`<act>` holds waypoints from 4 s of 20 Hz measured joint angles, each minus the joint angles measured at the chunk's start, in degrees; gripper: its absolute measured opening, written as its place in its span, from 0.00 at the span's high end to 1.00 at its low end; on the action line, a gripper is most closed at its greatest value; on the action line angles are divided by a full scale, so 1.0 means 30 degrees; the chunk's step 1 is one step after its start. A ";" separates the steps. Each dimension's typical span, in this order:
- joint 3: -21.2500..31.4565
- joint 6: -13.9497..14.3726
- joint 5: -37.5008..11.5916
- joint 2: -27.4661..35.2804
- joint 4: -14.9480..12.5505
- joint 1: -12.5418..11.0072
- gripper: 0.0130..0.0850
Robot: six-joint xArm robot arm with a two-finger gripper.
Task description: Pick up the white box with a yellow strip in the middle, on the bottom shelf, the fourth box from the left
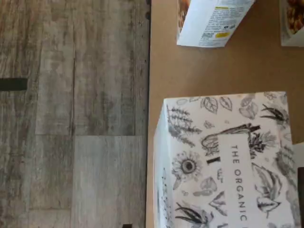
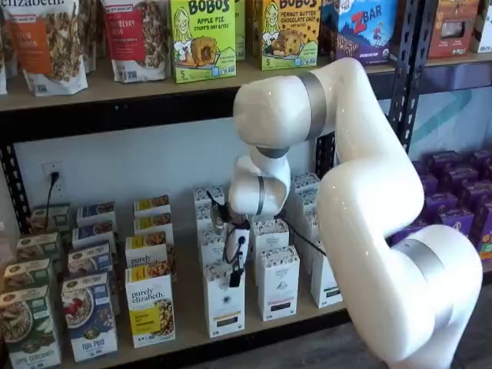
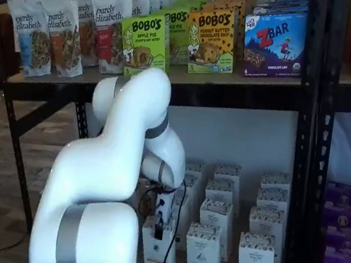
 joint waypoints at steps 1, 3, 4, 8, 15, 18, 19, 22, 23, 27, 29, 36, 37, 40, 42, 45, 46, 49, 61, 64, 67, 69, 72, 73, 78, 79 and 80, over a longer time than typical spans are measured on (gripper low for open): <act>-0.0098 0.0154 0.0130 0.0057 -0.0143 0.0018 0.00; -0.0196 0.0525 0.0209 0.0138 -0.0500 0.0076 0.00; -0.0195 0.0705 0.0148 0.0167 -0.0669 0.0109 0.00; -0.0265 0.1338 0.0055 0.0329 -0.1284 0.0217 0.00; -0.0405 0.1708 -0.0261 0.0607 -0.1533 0.0386 0.00; -0.0515 0.1958 -0.0474 0.0780 -0.1776 0.0434 0.00; -0.0536 0.2034 -0.0631 0.0850 -0.1853 0.0448 0.00; -0.0598 0.2018 -0.0881 0.0995 -0.1859 0.0445 0.00; -0.0594 0.1895 -0.0965 0.1015 -0.1738 0.0431 0.00; -0.0425 0.1509 -0.1213 0.0962 -0.1375 0.0385 0.11; -0.0373 0.1437 -0.1231 0.0921 -0.1318 0.0365 0.17; -0.0340 0.1908 -0.1111 0.0846 -0.1837 0.0360 0.22; -0.0312 0.1921 -0.1162 0.0835 -0.1848 0.0369 0.22; -0.0257 0.1958 -0.1226 0.0816 -0.1891 0.0375 0.22; -0.0250 0.1912 -0.1161 0.0806 -0.1851 0.0367 0.22; -0.0263 0.1853 -0.1036 0.0799 -0.1789 0.0354 0.22; -0.0275 0.1862 -0.1014 0.0801 -0.1796 0.0354 0.22; -0.0318 0.1862 -0.0910 0.0822 -0.1783 0.0362 0.22; -0.0334 0.2352 -0.1185 0.0957 -0.2215 0.0483 0.44; -0.0257 0.2176 -0.1262 0.0936 -0.2021 0.0489 0.44; -0.0128 0.1858 -0.1389 0.0858 -0.1665 0.0499 0.50; -0.0041 0.2132 -0.1456 0.0800 -0.1989 0.0488 0.50; 0.0142 0.2216 -0.1531 0.0681 -0.2088 0.0486 0.50; 0.0215 0.2114 -0.1513 0.0621 -0.1969 0.0495 0.50; 0.1036 0.1709 -0.1583 0.0037 -0.1473 0.0569 0.50; 0.1349 0.1714 -0.1663 -0.0165 -0.1474 0.0588 0.50; 0.1649 0.1765 -0.1770 -0.0352 -0.1520 0.0606 0.50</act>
